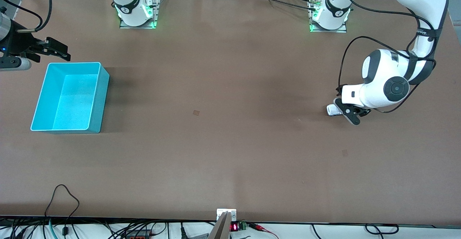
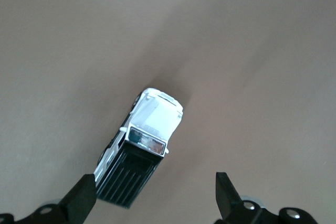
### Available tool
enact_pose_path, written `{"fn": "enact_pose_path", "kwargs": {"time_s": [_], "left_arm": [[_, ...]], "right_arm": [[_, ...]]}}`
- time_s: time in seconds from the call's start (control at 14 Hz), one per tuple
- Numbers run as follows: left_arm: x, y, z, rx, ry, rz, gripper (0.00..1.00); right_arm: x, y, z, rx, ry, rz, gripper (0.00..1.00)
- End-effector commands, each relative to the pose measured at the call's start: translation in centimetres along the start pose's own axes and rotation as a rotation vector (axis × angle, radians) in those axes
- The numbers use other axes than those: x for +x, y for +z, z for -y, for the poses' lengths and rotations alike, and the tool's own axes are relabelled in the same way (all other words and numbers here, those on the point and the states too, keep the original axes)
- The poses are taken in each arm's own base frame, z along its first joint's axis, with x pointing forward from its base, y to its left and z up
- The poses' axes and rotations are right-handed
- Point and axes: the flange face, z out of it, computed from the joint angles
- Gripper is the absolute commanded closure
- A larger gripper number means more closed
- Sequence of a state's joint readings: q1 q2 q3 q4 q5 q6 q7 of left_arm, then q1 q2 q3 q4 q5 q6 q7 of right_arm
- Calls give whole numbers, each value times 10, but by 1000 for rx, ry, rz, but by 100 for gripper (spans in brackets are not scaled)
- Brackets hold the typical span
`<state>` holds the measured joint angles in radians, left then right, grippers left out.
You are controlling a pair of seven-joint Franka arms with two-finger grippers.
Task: Wind and store white jeep toy
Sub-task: 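Lower the left gripper over the jeep and close on it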
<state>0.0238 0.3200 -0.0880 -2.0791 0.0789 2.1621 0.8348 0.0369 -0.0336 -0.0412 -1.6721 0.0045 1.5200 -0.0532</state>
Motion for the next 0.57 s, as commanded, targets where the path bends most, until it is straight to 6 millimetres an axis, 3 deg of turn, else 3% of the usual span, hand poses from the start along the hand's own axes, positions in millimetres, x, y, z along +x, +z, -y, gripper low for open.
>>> {"fn": "enact_pose_path", "kwargs": {"time_s": [0.0,0.36,0.5], "left_arm": [[2,-1,-3,62,199,20,0],[2,14,10,140,514,-29,0],[-8,28,12,127,519,-30,0]], "right_arm": [[1,-4,2,18,5,0,0],[1,-4,2,17,5,0,0],[1,-5,2,18,5,-1,0]]}}
